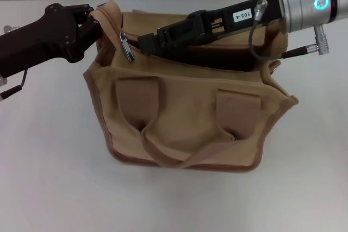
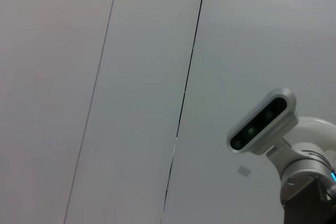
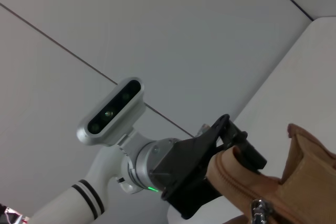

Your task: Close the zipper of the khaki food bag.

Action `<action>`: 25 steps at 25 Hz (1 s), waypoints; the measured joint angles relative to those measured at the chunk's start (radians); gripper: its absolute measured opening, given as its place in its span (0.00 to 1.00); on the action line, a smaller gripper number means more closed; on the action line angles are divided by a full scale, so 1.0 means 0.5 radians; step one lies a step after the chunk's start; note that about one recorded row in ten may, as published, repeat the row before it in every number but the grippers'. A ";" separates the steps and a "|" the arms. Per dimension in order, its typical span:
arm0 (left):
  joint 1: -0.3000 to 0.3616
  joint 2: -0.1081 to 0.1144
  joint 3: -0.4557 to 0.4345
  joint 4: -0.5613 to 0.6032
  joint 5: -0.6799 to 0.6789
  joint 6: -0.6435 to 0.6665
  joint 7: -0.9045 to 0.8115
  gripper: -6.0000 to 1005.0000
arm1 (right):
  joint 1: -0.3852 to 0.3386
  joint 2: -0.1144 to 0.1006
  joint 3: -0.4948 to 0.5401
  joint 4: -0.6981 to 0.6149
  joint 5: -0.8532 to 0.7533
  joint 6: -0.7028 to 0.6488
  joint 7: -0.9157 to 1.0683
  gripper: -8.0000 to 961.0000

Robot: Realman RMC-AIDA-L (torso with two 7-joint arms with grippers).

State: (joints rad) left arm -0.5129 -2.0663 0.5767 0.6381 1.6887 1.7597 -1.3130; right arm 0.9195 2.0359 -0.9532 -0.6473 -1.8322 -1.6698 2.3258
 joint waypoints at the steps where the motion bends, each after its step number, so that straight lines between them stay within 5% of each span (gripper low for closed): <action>1: -0.001 0.000 0.000 0.000 0.000 0.009 0.000 0.07 | 0.009 0.003 -0.022 0.003 -0.001 0.031 0.000 0.36; 25: -0.023 -0.005 0.021 -0.004 -0.046 0.037 0.000 0.08 | 0.085 0.058 -0.143 -0.021 -0.039 0.171 0.054 0.35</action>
State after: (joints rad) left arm -0.5245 -2.0689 0.5871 0.6361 1.6658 1.7785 -1.3130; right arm 0.9618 2.0648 -1.0247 -0.6576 -1.8517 -1.5844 2.3529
